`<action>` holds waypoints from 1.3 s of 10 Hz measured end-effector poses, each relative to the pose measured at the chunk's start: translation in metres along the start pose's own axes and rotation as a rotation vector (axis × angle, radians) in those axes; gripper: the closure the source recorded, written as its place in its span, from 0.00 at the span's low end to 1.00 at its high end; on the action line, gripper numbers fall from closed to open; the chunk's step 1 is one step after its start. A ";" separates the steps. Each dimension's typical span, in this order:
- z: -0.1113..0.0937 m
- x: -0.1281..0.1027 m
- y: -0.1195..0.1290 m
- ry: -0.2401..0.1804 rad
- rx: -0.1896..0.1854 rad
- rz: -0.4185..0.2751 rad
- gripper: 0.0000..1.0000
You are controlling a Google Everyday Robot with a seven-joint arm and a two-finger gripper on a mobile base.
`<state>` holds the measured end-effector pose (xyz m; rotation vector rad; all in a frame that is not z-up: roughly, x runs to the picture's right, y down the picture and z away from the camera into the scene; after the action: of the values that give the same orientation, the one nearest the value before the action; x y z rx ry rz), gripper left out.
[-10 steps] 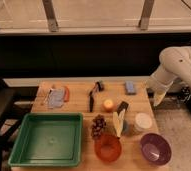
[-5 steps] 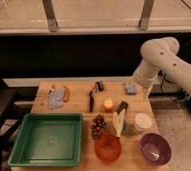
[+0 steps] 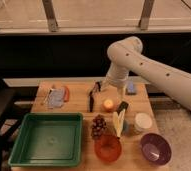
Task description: Place towel in table surface
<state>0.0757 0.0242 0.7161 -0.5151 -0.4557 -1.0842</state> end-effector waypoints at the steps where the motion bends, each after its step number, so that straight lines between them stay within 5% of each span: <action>1: 0.004 -0.015 -0.027 -0.022 0.013 -0.039 0.34; 8: 0.003 -0.013 -0.030 -0.026 0.017 -0.037 0.34; 13: 0.000 -0.006 -0.111 -0.027 0.044 -0.107 0.34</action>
<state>-0.0282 -0.0135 0.7313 -0.4715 -0.5338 -1.1682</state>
